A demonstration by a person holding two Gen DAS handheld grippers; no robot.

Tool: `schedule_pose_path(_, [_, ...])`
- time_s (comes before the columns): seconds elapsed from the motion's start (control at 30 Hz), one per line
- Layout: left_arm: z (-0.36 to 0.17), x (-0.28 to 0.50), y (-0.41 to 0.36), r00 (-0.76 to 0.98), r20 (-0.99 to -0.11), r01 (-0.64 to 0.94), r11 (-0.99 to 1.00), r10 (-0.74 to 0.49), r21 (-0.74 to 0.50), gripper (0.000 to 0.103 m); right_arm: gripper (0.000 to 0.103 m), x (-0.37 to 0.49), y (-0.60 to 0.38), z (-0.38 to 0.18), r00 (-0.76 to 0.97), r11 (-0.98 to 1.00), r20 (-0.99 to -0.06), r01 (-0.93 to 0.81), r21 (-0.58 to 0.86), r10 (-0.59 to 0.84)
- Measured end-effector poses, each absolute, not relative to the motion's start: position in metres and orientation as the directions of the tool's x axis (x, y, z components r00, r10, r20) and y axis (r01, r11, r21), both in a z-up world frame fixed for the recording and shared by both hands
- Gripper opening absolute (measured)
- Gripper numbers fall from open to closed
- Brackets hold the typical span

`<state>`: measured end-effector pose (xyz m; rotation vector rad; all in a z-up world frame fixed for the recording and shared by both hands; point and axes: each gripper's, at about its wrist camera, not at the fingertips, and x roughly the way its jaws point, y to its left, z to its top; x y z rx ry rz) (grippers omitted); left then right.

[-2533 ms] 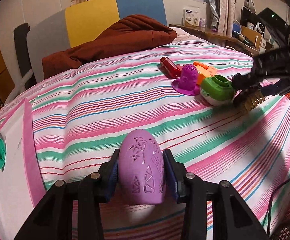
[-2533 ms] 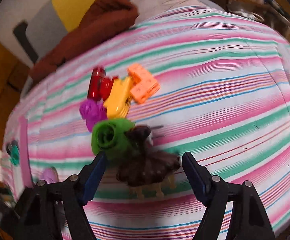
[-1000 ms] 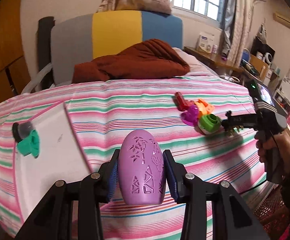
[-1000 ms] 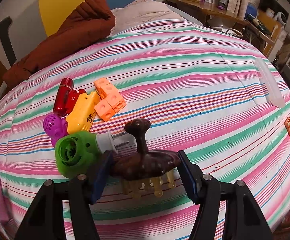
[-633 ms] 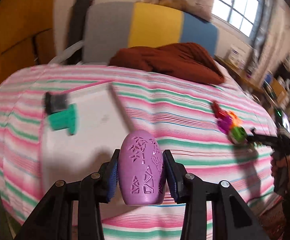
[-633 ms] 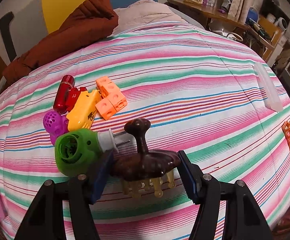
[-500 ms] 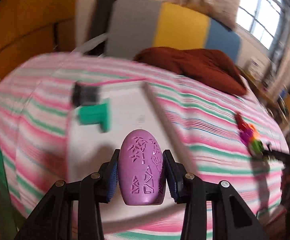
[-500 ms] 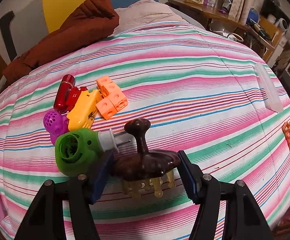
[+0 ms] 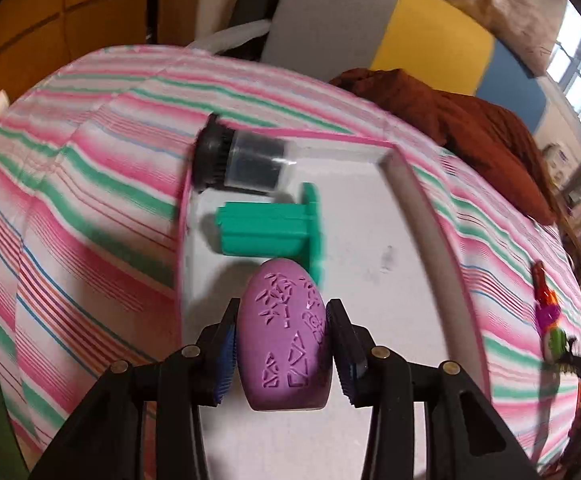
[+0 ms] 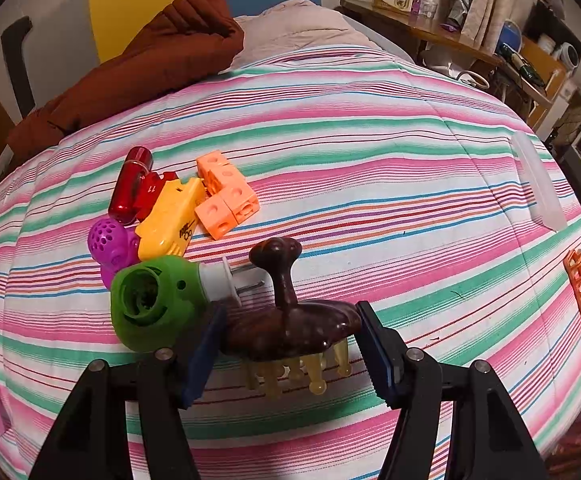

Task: Organize rigid objects
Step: 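Carry the purple egg to the tray and release it with the left gripper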

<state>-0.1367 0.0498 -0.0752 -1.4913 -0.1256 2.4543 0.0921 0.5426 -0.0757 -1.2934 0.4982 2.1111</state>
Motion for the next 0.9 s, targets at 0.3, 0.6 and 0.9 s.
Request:
schedule_pose_path(0.3, [-0.058, -0.135, 0.041, -0.528, -0.825, -0.183, -0.976, 0.201, -0.121, 0.044, 0.065, 0.090, 0.539, -0.075, -0.334, -0.749, -0.890, -0.663, -0.011, 0.309])
schedule_pose_path(0.6, [-0.024, -0.082, 0.037, -0.615, -0.765, -0.221, -0.973, 0.189, -0.062, 0.044, 0.065, 0.093, 0.538, -0.070, -0.344, -0.741, -0.880, -0.672, -0.013, 0.328])
schedule_pose_path(0.9, [-0.019, -0.045, 0.038, -0.635, -0.753, -0.257, -0.966, 0.173, -0.005, 0.044, 0.065, 0.092, 0.535, -0.071, -0.341, -0.746, -0.881, -0.666, -0.020, 0.328])
